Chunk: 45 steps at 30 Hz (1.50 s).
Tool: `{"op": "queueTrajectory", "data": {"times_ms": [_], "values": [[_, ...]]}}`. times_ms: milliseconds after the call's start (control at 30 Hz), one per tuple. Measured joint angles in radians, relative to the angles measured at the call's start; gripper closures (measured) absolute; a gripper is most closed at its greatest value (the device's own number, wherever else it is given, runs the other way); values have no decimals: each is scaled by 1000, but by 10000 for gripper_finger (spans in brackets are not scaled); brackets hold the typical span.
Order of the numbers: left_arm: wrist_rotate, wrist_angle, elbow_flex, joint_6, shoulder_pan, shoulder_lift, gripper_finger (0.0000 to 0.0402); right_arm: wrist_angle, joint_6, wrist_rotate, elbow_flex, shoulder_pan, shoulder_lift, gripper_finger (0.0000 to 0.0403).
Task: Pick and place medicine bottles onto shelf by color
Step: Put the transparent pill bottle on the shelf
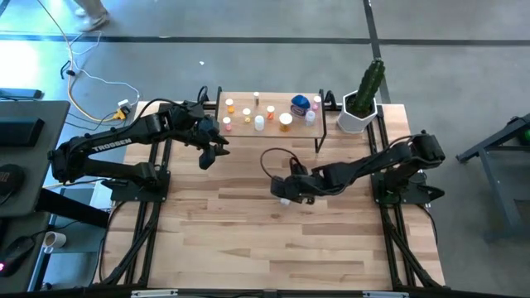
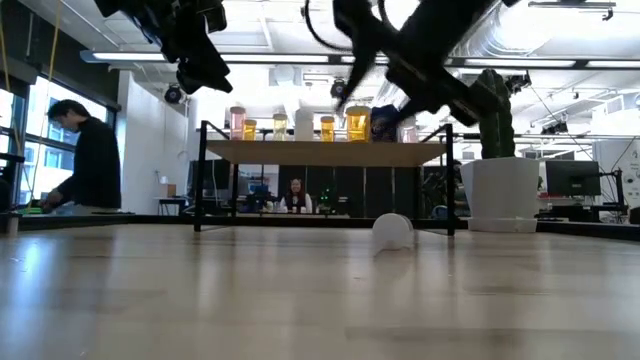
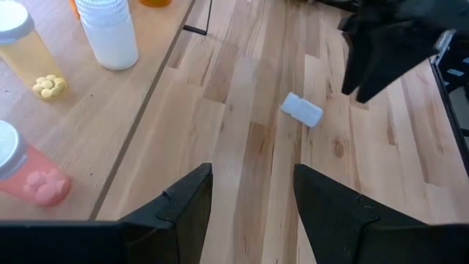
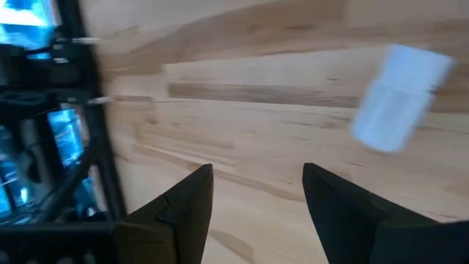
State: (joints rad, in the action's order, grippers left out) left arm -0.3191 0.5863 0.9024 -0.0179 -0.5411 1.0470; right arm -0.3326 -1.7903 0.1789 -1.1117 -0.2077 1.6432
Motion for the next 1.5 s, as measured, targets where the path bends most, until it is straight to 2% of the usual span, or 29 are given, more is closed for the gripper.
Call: {"op": "queueTrajectory", "data": {"times_ms": [267,533,700,1100,1500], "values": [[0,-1,0,1,0,0,220,-4,121,73,-119,0,0,201],[0,-9,0,-4,0,0,220,-225,102,101,-170,6,0,201],[0,-9,0,-19,0,0,220,-351,62,57,-166,38,21,201],[8,-9,0,-20,-1,0,220,-328,35,-78,-166,55,170,201],[8,-8,0,-20,0,0,220,-349,-42,-83,-165,37,228,201]]}}
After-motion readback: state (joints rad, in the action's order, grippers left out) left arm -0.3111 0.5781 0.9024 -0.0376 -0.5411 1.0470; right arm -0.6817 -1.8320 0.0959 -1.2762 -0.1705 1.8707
